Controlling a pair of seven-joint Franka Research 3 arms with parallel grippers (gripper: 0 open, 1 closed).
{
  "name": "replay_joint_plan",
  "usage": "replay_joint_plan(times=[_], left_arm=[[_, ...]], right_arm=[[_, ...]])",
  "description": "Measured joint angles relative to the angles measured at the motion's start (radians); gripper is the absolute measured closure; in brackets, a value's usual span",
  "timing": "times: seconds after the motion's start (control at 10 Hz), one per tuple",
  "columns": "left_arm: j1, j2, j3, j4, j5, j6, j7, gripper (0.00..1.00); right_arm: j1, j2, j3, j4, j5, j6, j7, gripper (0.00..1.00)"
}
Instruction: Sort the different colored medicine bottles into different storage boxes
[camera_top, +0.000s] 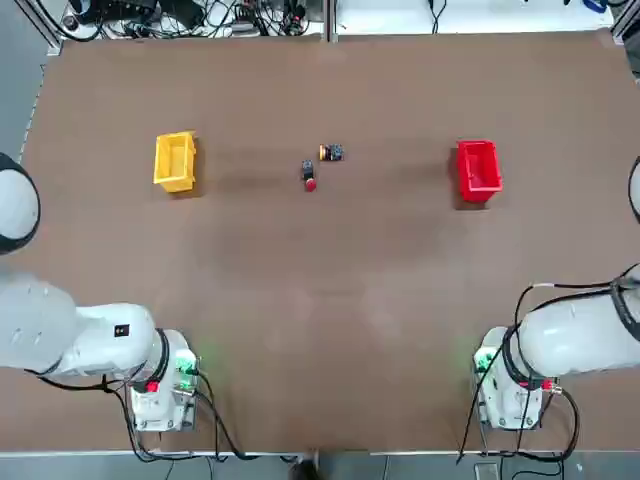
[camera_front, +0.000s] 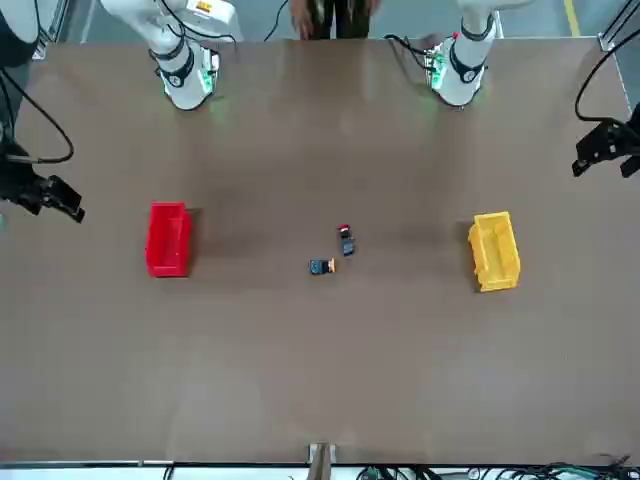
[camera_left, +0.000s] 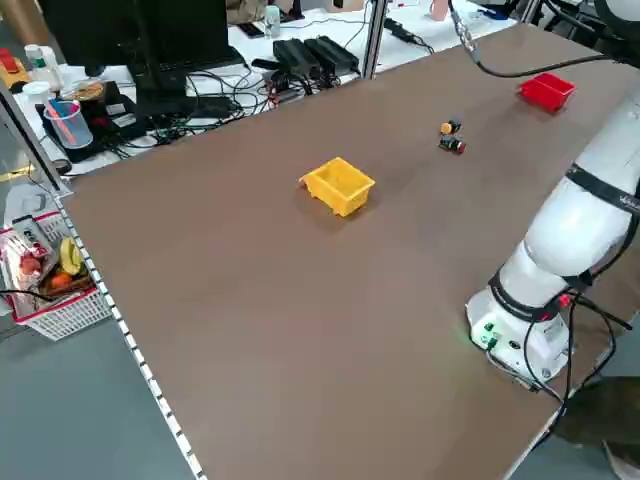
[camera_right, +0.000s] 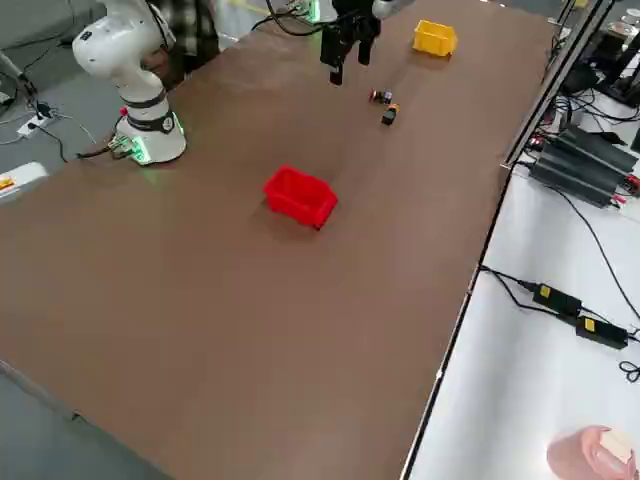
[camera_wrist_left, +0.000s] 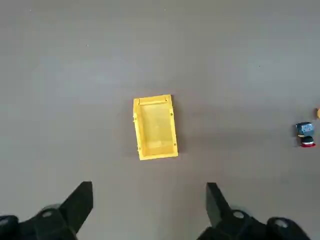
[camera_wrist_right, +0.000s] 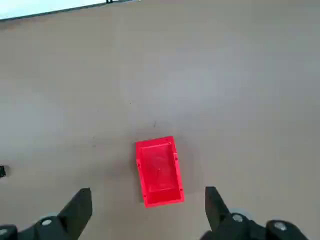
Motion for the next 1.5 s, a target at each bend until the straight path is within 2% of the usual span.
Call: replay_joint_plan(times=[0.2, 0.4, 0.7, 0.9, 1.2, 1.4, 1.5], left_arm=[[-0.003, 0.0, -0.002, 0.001, 0.0, 0.0, 0.0, 0.0], [-0.027, 0.008, -0.034, 0.0, 0.0, 0.0, 0.005, 0.0], [-0.087, 0.087, -0.103, -0.003, -0.022, 0.029, -0.088, 0.0], [-0.174, 0.178, -0.126, -0.005, -0.025, 0.145, -0.325, 0.0], [-0.373, 0.33, -0.132, -0.004, 0.072, 0.296, -0.703, 0.0], [-0.436, 0.415, -0.129, 0.007, 0.083, 0.391, -0.869, 0.0], [-0.465, 0.467, -0.125, 0.045, 0.087, 0.407, -0.947, 0.0]], right_arm=[[0.0, 0.0, 0.0, -0.001, 0.0, 0.0, 0.0, 0.0], [0.0, 0.0, 0.0, -0.001, 0.0, 0.0, 0.0, 0.0], [0.0, 0.001, 0.0, -0.001, 0.0, 0.001, 0.0, 0.0], [0.0, 0.002, 0.0, -0.002, 0.0, 0.002, 0.0, 0.0], [0.001, 0.003, 0.0, -0.002, 0.0, 0.002, 0.0, 0.0], [0.003, 0.003, 0.001, -0.002, 0.0, 0.003, 0.0, 0.0], [0.007, 0.003, 0.001, -0.002, 0.0, 0.003, 0.0, 0.0]])
